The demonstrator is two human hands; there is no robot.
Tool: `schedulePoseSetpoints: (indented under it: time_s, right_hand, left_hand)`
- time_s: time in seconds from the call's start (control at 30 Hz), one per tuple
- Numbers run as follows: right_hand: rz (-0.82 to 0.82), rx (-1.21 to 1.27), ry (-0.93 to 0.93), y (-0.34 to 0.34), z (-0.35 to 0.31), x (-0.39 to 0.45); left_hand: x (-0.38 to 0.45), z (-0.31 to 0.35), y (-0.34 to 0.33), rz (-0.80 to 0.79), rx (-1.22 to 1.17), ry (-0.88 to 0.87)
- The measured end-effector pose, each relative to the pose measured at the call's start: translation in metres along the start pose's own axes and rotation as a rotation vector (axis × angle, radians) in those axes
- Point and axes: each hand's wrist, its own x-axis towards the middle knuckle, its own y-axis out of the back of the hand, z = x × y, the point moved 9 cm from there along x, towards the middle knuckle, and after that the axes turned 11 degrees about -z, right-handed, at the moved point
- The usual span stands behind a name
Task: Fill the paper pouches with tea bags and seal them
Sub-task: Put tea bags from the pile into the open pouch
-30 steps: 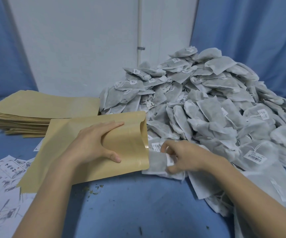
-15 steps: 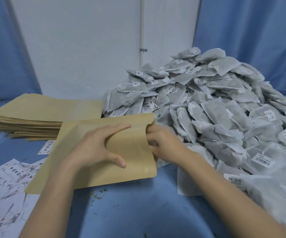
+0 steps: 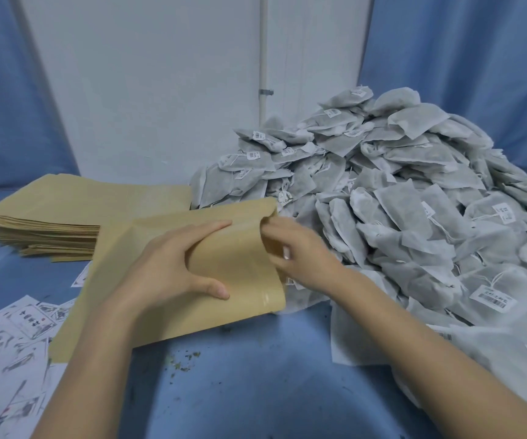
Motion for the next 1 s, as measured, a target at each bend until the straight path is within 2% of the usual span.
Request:
schedulePoseSetpoints:
  time_s: [0.03,0.07,0.1,0.2,0.27,0.43,0.5,0.63,0.7,0.77,0.83,1.0]
  right_hand:
    - [0.103,0.091,-0.030,0.011,0.012,-0.007]
    - [0.121,0.109,-0.080,0.011,0.030,-0.016]
    - [0.065,0.079,-0.141,0.007,0.040,-0.024]
    - [-0.381,-0.164,-0.248,-0.042,0.067,-0.034]
    - [-0.495,-0.308,-0.223,-0.060,0.070,-0.036]
    - [-0.391,-0.508,-0.183,-0.057,0.067,-0.030]
    - [-0.352,-0.493,-0.166,-0.049,0.066,-0.032]
    - [0.016,-0.195,-0.118,0.015,0.057,-0.055]
    - [0.174,-0.196,-0.035,0.042,0.047,-0.072]
    - [0.263,-0.222,0.062,0.051,0.032,-0.083]
    - [0.308,-0.247,0.149,0.051,0.018,-0.085]
    - [0.263,-0.252,0.323,0.022,-0.007,-0.075]
  left_hand:
    - [-0.001,-0.005,0.003,0.010,0.007,0.016]
    - [-0.002,-0.008,0.005,0.010,0.012,0.030]
    - [-0.003,-0.011,0.004,0.004,0.019,0.040]
    - [-0.002,-0.015,0.000,-0.021,0.049,0.061]
    - [-0.001,-0.015,-0.004,-0.036,0.055,0.063]
    - [-0.001,-0.012,-0.007,-0.043,0.062,0.058]
    - [-0.001,-0.011,-0.006,-0.041,0.067,0.056]
    - [-0.003,-0.010,0.000,0.000,0.052,0.042]
    - [-0.004,-0.009,-0.002,-0.004,0.069,0.039]
    - [-0.003,-0.006,-0.007,-0.033,0.074,0.028]
    - [-0.001,-0.003,-0.012,-0.055,0.057,0.016]
    - [-0.001,0.006,-0.012,-0.060,-0.016,-0.028]
